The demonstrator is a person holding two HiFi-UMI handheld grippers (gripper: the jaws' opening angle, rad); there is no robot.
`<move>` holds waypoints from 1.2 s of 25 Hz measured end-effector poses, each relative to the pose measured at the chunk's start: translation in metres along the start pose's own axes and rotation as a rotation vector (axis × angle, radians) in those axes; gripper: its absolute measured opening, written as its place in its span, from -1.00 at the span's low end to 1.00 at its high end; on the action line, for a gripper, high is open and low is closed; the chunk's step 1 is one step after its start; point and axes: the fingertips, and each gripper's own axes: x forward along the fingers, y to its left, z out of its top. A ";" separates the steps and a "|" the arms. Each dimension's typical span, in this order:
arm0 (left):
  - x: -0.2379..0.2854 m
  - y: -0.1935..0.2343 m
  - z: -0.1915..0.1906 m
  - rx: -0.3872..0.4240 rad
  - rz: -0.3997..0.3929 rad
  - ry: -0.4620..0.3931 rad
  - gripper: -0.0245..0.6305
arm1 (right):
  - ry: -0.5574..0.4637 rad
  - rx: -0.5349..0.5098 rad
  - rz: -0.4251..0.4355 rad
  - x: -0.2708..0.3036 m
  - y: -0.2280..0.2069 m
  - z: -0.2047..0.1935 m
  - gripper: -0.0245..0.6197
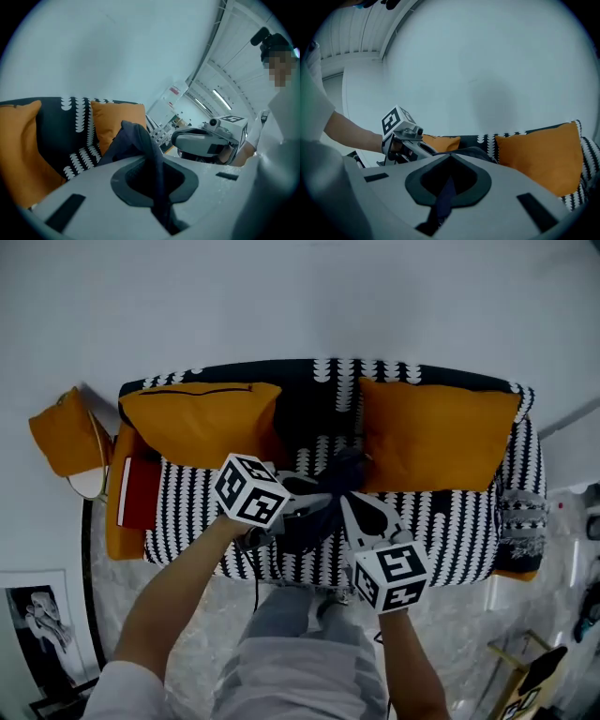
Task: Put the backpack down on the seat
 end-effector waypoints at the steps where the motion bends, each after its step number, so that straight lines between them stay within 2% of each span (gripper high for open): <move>1: 0.000 0.006 0.000 0.021 -0.011 0.022 -0.86 | 0.002 0.007 -0.007 0.006 -0.001 -0.001 -0.92; 14: 0.018 0.073 0.011 0.248 -0.091 0.291 -0.86 | 0.016 0.107 -0.091 0.067 -0.023 -0.010 -0.92; 18: 0.024 0.088 0.018 0.293 -0.105 0.316 -0.86 | 0.013 0.126 -0.111 0.081 -0.031 -0.012 -0.92; 22: 0.028 0.107 0.031 0.351 -0.072 0.333 -0.86 | 0.005 0.146 -0.126 0.095 -0.039 -0.012 -0.92; 30: 0.032 0.141 0.045 0.382 -0.013 0.330 -0.86 | 0.004 0.164 -0.147 0.115 -0.051 -0.012 -0.92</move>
